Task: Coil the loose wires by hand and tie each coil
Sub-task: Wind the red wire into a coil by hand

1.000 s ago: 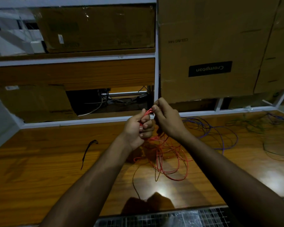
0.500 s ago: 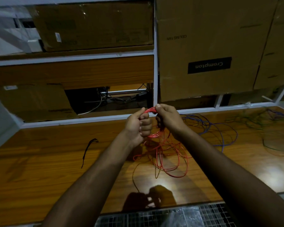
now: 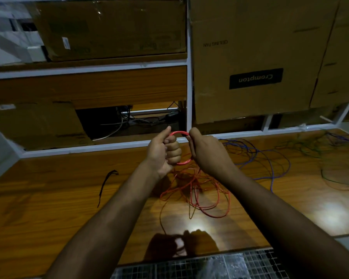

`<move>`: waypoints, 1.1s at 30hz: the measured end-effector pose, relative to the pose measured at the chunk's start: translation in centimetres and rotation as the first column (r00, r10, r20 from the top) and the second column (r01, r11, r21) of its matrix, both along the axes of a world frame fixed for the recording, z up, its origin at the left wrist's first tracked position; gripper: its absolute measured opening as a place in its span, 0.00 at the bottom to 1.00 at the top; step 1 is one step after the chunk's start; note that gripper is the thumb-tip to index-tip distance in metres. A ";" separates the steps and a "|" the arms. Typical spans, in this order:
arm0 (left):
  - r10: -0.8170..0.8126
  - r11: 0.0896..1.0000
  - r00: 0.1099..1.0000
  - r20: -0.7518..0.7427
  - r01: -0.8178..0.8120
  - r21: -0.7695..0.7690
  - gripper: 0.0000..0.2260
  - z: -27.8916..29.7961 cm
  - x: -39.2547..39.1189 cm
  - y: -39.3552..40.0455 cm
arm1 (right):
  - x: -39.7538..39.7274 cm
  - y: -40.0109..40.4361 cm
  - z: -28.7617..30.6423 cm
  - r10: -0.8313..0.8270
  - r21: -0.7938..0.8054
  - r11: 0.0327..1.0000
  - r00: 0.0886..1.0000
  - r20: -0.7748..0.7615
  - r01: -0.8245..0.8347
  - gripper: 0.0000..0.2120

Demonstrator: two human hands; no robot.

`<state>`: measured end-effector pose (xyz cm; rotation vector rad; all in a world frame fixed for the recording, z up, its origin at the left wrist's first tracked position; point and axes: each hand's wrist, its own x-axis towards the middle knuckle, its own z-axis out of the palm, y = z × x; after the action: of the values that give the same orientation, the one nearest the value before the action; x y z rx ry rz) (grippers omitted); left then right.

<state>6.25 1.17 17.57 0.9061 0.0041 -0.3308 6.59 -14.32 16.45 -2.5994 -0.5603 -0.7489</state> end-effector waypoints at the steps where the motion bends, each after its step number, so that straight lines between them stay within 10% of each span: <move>1: -0.004 1.000 1.000 -0.008 0.004 -0.015 0.23 -0.2 0.0 -0.1 | 0.3 -0.1 0.0 0.022 0.033 0.999 0.999 -0.025 -0.022 0.08; 5: 0.012 0.999 0.999 -0.030 -0.013 -0.047 0.22 -0.8 0.1 -0.2 | 0.4 -0.4 -0.3 0.279 0.438 0.888 0.922 -0.267 -0.142 0.14; 8: 0.034 0.993 0.998 -0.044 -0.039 -0.114 0.24 -0.7 0.4 -0.2 | -0.5 -1.1 -1.0 0.595 0.775 0.629 0.678 -0.431 -0.060 0.14; 15: 0.115 0.977 0.992 -0.046 -0.121 -0.177 0.24 0.2 1.5 1.0 | -1.4 -4.3 -6.0 0.815 0.885 0.461 0.366 -0.449 0.061 0.10; 20: 0.122 0.975 0.992 -0.033 -0.126 -0.184 0.24 0.4 1.9 0.9 | -2.9 -3.8 -7.8 0.771 0.796 0.605 0.279 -0.573 -0.038 0.14; 25: 0.158 0.972 0.987 -0.031 -0.161 -0.172 0.25 0.6 1.9 0.7 | -4.4 -2.0 -8.3 0.654 0.645 0.749 0.324 -0.684 -0.151 0.25; 29: 0.175 0.970 0.984 -0.040 -0.180 -0.165 0.24 0.3 1.9 0.6 | -5.2 0.4 -7.9 0.588 0.586 0.786 0.533 -0.609 -0.198 0.32; 33: 0.182 0.968 0.983 -0.039 -0.186 -0.170 0.23 0.2 1.9 0.4 | -4.2 2.1 -8.3 0.510 0.570 0.801 0.705 -0.493 -0.182 0.10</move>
<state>8.12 1.55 17.80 0.7235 0.0790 -0.1655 2.41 -12.22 8.11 -1.9816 -0.5489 0.1358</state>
